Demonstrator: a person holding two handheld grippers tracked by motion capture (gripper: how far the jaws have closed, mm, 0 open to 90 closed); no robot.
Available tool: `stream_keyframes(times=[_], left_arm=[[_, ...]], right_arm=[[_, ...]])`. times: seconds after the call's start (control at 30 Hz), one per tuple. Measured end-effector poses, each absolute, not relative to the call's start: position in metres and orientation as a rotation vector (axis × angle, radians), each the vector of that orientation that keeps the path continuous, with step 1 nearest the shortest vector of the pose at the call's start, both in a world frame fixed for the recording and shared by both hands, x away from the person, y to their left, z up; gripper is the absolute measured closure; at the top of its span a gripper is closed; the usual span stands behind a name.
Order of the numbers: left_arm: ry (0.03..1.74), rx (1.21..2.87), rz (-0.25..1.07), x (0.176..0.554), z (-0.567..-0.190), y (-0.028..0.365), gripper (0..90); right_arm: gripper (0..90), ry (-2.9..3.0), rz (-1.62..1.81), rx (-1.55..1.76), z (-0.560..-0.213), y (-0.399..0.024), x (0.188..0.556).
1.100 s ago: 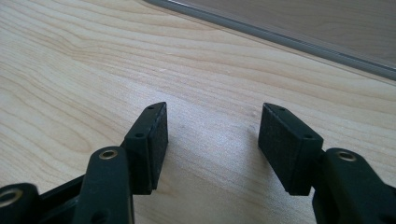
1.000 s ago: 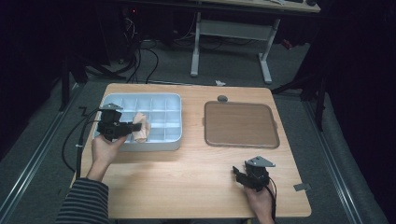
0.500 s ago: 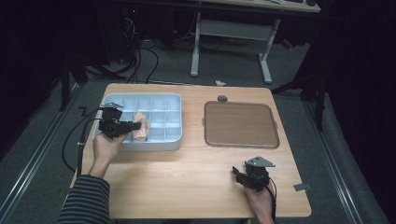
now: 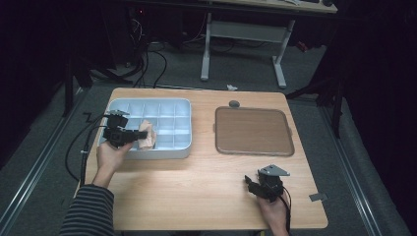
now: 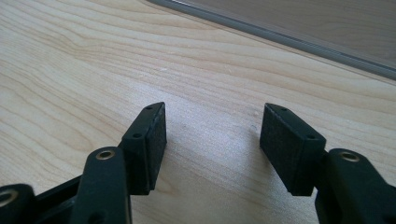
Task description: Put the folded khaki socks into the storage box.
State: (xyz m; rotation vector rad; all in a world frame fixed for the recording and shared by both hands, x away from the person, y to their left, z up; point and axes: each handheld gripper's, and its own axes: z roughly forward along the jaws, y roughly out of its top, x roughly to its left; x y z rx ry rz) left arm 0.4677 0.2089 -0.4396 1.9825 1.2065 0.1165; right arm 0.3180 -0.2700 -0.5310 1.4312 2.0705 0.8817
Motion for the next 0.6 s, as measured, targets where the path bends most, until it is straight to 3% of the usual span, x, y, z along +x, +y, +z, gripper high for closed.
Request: stream_keyframes(times=[0.6], left_arm=[[1.235,2.024,0.086,0.4731,-0.4499,0.2037,77.6]], right_arm=[[40.7,2.072,0.883,1.431,-0.5311,-0.27,0.318]])
